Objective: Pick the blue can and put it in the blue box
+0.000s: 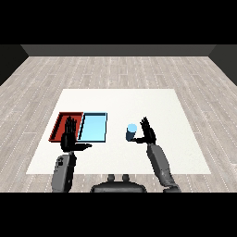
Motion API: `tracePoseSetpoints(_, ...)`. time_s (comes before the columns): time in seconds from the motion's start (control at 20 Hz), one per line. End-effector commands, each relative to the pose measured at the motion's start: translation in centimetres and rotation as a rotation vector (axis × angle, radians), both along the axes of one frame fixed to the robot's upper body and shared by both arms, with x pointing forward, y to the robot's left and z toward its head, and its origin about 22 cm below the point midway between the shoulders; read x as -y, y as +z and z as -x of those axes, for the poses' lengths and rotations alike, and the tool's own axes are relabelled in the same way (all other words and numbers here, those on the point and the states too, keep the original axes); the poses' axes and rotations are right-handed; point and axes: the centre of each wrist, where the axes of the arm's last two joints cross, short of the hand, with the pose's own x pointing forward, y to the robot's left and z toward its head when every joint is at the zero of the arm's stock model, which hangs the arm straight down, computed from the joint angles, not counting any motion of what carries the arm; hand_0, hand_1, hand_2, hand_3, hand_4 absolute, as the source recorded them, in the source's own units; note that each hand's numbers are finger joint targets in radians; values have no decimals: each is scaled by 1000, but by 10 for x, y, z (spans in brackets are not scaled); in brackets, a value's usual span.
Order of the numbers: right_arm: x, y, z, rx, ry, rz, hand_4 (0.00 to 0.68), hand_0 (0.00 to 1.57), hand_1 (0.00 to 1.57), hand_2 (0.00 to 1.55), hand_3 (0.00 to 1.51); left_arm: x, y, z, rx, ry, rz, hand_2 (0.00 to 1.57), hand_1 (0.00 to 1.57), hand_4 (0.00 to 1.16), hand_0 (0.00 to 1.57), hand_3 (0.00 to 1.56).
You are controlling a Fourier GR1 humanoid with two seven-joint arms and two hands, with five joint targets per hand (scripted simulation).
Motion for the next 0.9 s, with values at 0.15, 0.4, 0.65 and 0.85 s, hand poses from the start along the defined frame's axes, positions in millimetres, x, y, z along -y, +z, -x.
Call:
tracePoseSetpoints(0.15,-20,-4,-8,-23,36,7,0,0,0,0,0,-3,7,5,15,5,-3,0,0,0,0,0)
tracePoseSetpoints(0.4,-14,-21,-8,-6,19,-17,0,0,0,0,0,-9,0,9,8,1,-5,0,0,0,0,0)
tracePoseSetpoints(0.65,-33,-8,-13,-27,48,-15,0,0,0,0,0,-2,-2,25,-4,3,-30,0,0,0,0,0)
tracePoseSetpoints(0.85,-42,6,-16,-11,73,-38,0,0,0,0,0,1,-15,13,4,-12,-8,0,0,0,0,0)
